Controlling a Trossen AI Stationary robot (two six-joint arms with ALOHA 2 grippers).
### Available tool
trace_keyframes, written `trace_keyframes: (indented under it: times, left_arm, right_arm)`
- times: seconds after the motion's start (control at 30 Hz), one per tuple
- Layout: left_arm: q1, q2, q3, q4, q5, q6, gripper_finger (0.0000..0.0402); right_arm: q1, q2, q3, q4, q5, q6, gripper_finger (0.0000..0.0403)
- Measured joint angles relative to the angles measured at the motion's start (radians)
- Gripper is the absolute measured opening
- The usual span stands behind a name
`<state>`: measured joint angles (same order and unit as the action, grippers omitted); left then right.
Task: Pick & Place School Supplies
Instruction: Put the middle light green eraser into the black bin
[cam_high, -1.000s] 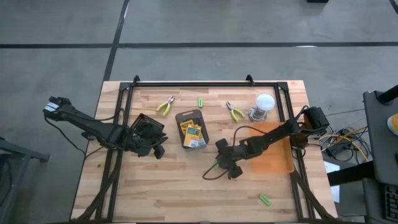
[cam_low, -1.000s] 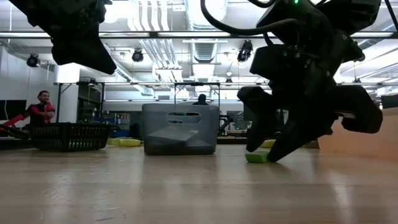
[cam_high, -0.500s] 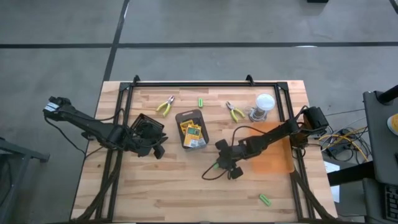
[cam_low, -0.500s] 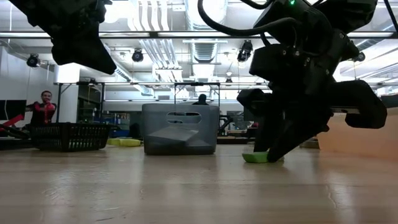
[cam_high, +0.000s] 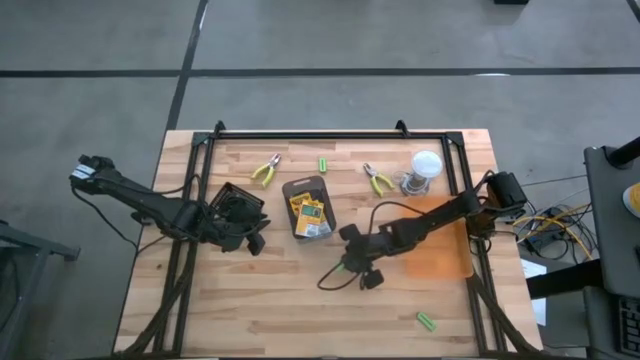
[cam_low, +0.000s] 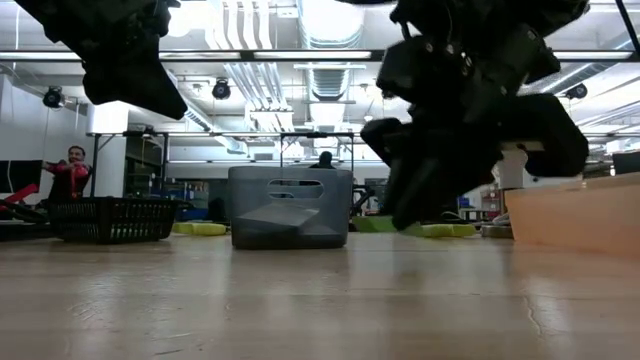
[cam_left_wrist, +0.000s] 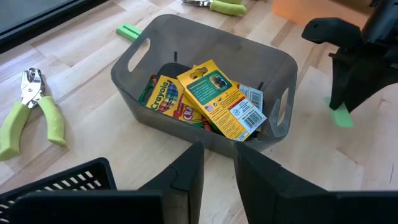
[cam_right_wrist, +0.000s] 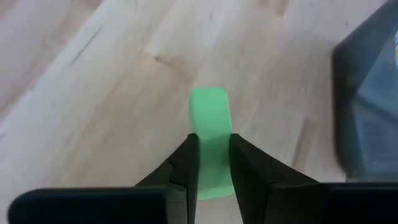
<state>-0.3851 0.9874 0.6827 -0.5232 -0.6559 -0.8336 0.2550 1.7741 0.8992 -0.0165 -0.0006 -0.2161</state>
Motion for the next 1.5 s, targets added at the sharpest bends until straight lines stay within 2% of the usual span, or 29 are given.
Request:
trace_keyframes:
  times: [0.2,0.3,0.43,0.5,0.63,0.83,0.97,1.1,1.27,1.5]
  left_arm:
    - [0.000,0.000,0.000,0.000,0.011,-0.006,0.0092]
    - [0.000,0.000,0.000,0.016,0.012,-0.031,0.0092]
    - [-0.001,0.000,0.000,0.084,0.018,-0.038,0.0092]
    - [-0.002,0.003,-0.002,0.157,0.025,-0.038,0.0092]
    - [-0.003,0.004,-0.050,0.386,0.115,-0.032,0.0092]
    - [-0.003,0.004,-0.157,0.770,0.262,-0.005,0.0092]
    - [-0.004,0.004,-0.270,1.036,0.274,-0.019,0.0092]
    - [-0.003,0.004,-0.375,1.212,0.274,-0.116,0.0092]
    - [-0.003,0.004,-0.438,1.332,0.265,-0.161,0.0092]
    - [-0.003,0.004,-0.431,1.354,0.265,-0.162,0.0092]
  right_arm:
    - [0.000,-0.010,0.075,-0.093,0.017,0.044,0.0070]
    - [0.001,-0.021,0.119,-0.155,0.098,0.105,0.0070]
    - [0.002,-0.030,0.188,-0.279,0.260,0.136,0.0070]
    - [0.004,-0.031,0.221,-0.336,0.329,0.134,0.0070]
    - [0.011,-0.031,0.273,-0.370,0.409,0.130,0.0070]
    - [0.040,-0.031,0.317,-0.372,0.455,0.069,0.0070]
    - [0.066,-0.031,0.333,-0.372,0.545,0.050,0.0070]
    - [0.091,-0.031,0.342,-0.368,0.667,0.005,0.0070]
    - [0.097,-0.031,0.350,-0.286,0.700,-0.011,0.0070]
    - [0.097,-0.027,0.346,-0.097,0.700,-0.121,0.0070]
